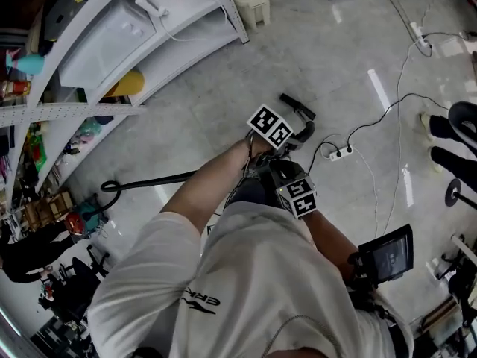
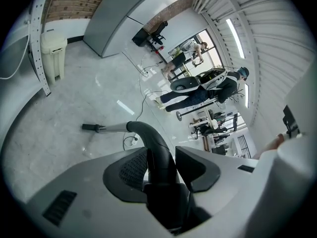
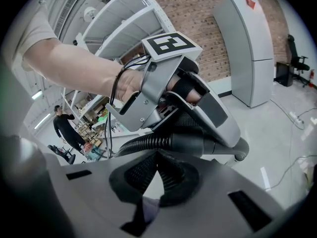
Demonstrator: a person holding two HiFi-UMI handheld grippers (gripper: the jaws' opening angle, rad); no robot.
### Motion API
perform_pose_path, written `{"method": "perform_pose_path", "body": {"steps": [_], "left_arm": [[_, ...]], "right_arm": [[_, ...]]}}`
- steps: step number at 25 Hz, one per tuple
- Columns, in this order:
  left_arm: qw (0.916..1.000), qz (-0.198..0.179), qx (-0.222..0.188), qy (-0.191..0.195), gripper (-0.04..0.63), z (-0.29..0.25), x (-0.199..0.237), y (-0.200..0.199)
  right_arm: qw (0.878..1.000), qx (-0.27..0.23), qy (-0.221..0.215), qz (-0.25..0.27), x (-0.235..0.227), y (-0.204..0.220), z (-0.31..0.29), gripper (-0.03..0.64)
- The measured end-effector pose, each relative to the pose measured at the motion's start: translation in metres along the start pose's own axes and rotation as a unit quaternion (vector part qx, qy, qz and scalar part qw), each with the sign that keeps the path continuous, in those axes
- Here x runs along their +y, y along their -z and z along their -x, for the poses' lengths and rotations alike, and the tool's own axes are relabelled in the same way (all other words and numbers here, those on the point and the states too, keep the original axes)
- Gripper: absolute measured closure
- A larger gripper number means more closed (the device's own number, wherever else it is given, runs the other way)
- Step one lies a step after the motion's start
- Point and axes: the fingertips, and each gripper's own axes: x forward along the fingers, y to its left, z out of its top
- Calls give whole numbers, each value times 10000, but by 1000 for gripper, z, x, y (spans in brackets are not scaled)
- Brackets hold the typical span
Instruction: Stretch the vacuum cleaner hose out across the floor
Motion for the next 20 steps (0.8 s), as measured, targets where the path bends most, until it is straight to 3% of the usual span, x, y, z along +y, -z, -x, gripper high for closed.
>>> {"method": "perform_pose_path", "body": {"steps": [20], "left_arm": [[10000, 0, -3, 20, 416, 8, 2, -6]], "right_arm": [[9999, 73, -37, 85, 0, -9, -3, 617]]}}
